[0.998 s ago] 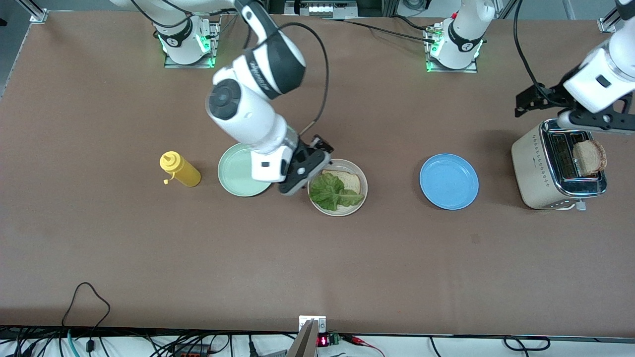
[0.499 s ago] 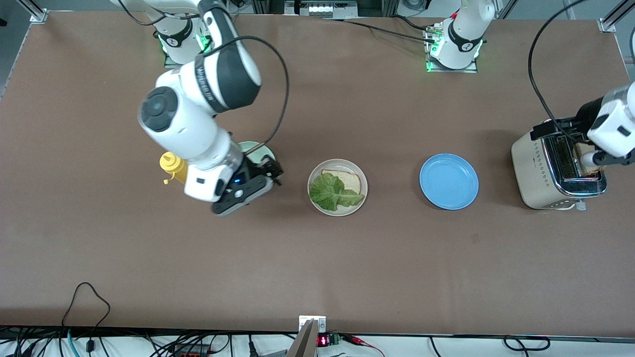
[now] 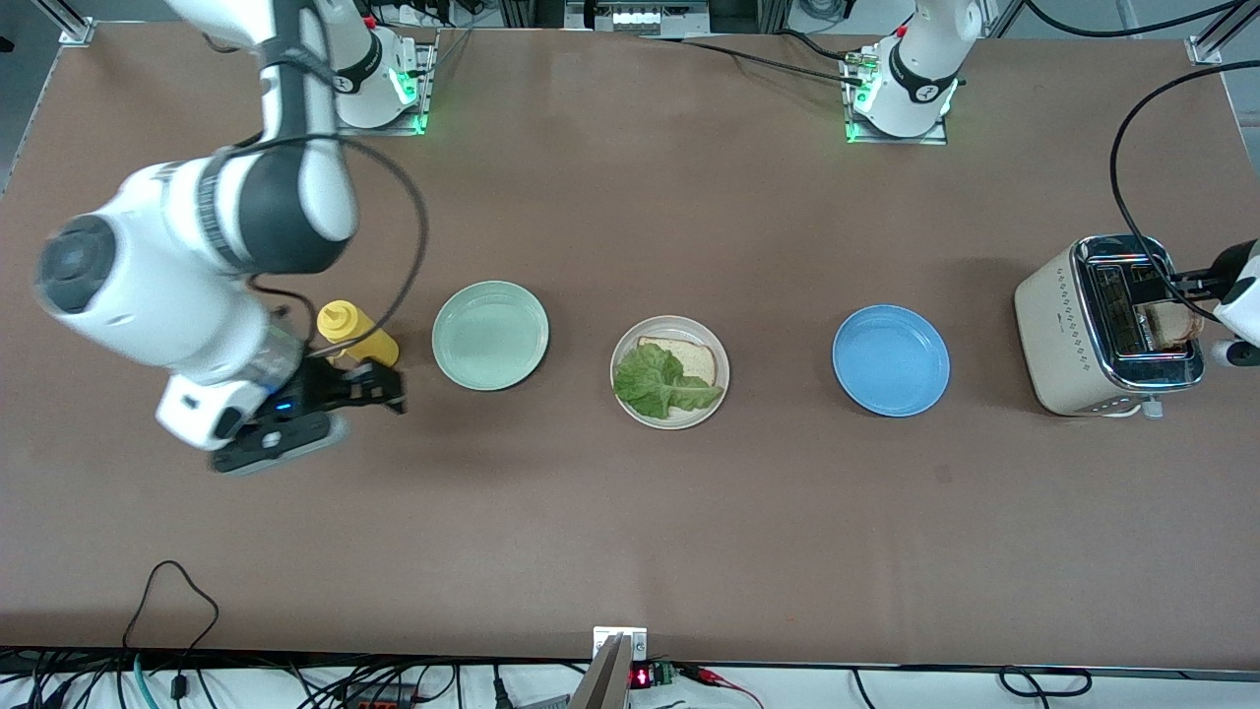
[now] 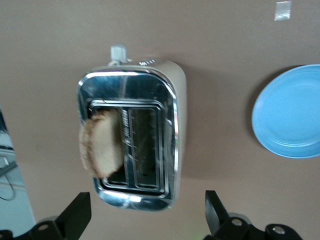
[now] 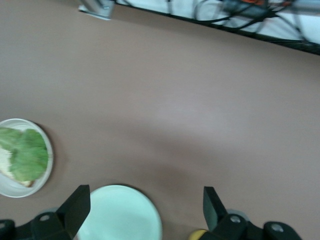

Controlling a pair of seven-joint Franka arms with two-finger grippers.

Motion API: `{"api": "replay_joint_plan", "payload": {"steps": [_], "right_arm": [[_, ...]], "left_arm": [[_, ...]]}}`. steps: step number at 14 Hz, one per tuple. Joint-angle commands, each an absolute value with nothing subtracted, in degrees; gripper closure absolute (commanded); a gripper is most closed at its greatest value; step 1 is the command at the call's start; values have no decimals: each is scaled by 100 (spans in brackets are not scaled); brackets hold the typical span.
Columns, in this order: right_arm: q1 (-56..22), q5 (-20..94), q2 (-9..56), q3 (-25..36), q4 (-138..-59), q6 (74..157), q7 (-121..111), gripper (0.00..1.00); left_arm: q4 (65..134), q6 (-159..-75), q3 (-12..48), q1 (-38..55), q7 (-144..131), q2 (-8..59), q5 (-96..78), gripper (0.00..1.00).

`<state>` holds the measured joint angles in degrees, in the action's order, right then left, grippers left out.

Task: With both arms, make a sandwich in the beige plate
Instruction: 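Withdraw the right gripper while the left gripper reaches the toaster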

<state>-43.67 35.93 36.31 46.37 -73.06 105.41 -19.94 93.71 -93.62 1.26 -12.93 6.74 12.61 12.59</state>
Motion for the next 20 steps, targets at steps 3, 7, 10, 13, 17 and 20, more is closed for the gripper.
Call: {"api": "replay_joint_plan", "payload": {"steps": [3, 7, 10, 13, 17, 20], "right_arm": [[-4051, 3489, 3498, 5280, -7277, 9749, -2574, 0], [-4052, 3296, 3419, 5809, -7277, 9308, -2917, 0], [-4025, 3322, 3419, 5933, -7269, 9325, -2857, 0], [-3964, 3366, 3445, 5915, -7216, 9396, -2516, 0], [-3017, 3008, 3402, 4723, -6655, 9290, -2057, 0], [-2139, 2298, 3043, 3425, -6592, 9105, -1321, 0]], "left_arm": [[9255, -9949, 237, -2055, 1836, 1704, 1284, 0], [9264, -10054, 237, -2470, 2276, 2012, 598, 0], [9334, -10256, 237, -2557, 2425, 2092, 598, 0], [9501, -10318, 229, -2663, 2566, 2109, 598, 24], [9501, -10310, 237, -2698, 2566, 2170, 589, 58], [9510, -10266, 237, -2760, 2566, 2224, 589, 76]]}}
